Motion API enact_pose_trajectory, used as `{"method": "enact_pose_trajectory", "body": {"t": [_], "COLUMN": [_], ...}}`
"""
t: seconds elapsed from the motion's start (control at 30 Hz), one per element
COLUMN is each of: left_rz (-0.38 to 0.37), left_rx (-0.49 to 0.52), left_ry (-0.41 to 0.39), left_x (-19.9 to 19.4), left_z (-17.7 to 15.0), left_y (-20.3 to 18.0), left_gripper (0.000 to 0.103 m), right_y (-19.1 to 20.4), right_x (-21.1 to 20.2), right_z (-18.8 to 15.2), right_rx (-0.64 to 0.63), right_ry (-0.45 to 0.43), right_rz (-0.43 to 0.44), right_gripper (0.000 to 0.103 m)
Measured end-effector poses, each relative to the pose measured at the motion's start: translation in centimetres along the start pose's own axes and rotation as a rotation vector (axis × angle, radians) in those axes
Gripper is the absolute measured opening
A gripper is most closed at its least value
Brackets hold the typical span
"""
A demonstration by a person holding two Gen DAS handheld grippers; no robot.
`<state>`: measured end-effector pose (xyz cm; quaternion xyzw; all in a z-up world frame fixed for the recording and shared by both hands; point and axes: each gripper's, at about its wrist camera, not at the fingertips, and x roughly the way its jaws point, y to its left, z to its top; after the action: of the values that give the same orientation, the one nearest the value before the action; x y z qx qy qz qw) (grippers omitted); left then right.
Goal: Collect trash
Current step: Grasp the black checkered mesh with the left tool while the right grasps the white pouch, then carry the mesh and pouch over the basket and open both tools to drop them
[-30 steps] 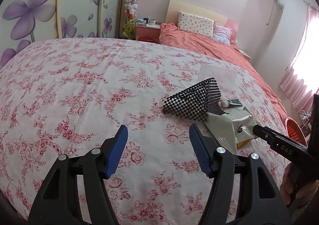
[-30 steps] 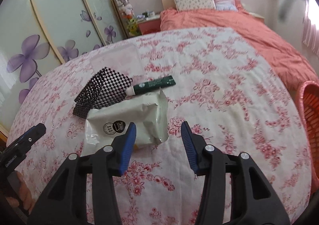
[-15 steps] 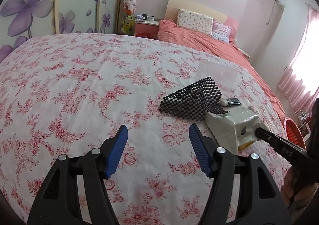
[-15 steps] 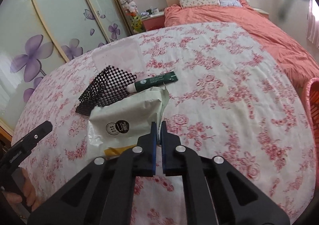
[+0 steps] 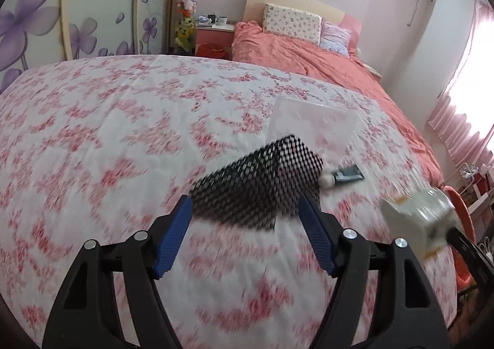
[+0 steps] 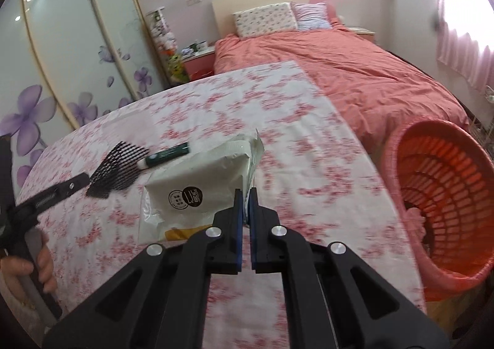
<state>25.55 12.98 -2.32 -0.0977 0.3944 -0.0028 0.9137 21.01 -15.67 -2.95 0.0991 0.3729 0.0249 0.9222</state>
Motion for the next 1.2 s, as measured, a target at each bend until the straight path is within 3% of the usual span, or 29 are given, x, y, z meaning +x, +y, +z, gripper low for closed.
{"method": "enact_pose_trajectory", "body": {"t": [0.27,0.33,0.4,0.57,0.63,0.9,1.2], "left_rz": [0.084,0.097,0.101,0.08,0.073,0.021,-0.045], "left_rx": [0.064,0.076,0.088,0.097,0.102,0.044,0.095], "left_ry": [0.083,0.071,0.064,0.05,0.039,-0.008,-0.091], "left_x": [4.4,4.4,4.3,3.8,3.3,-0.3,-5.7], "left_z": [0.7,0.6,0.5,0.2,0.0,-0.4,-0.9], "left_y": [-2.0,-2.3,-2.5,-2.3,-2.1,-1.2,-3.7], "left_gripper": [0.078,0.077,0.064,0.02,0.012,0.01,0.01], "right_y": [-1.7,-1.9,-1.9,-2.4,-2.4,-2.6,-2.9], "right_x": [-0.3,-0.3,-0.4,-0.8,-1.0,-3.7,-7.3], "right_z": [-0.2,-0.2,-0.4,-0.7,-0.8,-0.7,-0.8], "right_rx": [0.023,0.027,0.033,0.056,0.059,0.06,0.054], "right_ry": [0.004,0.006,0.007,0.007,0.004,-0.044,-0.124], "right_rz": [-0.007,-0.008,-0.009,-0.007,-0.009,-0.017,-0.076], "right_gripper": [0.005,0.005,0.005,0.005,0.005,0.005,0.005]}}
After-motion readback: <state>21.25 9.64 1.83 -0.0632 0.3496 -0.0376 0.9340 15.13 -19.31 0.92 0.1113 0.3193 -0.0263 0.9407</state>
